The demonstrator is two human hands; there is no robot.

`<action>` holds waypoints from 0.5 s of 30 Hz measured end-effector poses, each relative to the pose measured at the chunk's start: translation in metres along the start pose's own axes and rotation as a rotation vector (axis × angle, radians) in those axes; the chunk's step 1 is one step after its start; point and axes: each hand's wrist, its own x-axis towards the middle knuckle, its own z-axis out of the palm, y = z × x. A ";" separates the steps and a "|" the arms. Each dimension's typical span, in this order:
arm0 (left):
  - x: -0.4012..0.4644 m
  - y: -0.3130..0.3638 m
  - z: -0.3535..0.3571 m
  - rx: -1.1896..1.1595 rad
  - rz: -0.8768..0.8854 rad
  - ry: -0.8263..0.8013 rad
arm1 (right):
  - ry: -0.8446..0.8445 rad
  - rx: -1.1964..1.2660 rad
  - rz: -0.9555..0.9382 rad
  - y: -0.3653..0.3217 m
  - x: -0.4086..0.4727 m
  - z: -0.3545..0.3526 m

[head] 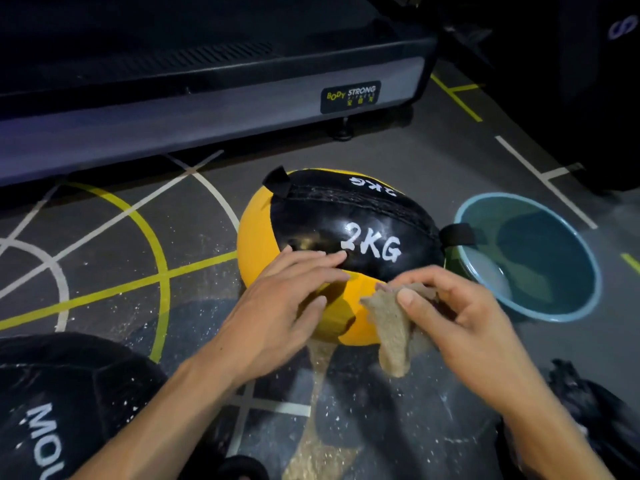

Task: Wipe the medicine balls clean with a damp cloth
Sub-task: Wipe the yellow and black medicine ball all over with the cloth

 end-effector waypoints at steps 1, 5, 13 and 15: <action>-0.002 0.002 0.000 -0.023 -0.018 0.008 | -0.011 0.036 0.014 -0.002 -0.001 -0.002; -0.007 0.014 -0.001 -0.077 -0.043 0.032 | -0.040 0.213 0.145 -0.001 -0.006 -0.006; -0.006 0.053 -0.001 -0.614 -0.178 -0.197 | -0.198 0.425 0.207 -0.003 -0.016 -0.008; -0.006 0.055 -0.002 -0.660 -0.189 -0.254 | -0.198 0.315 0.143 -0.001 -0.018 -0.010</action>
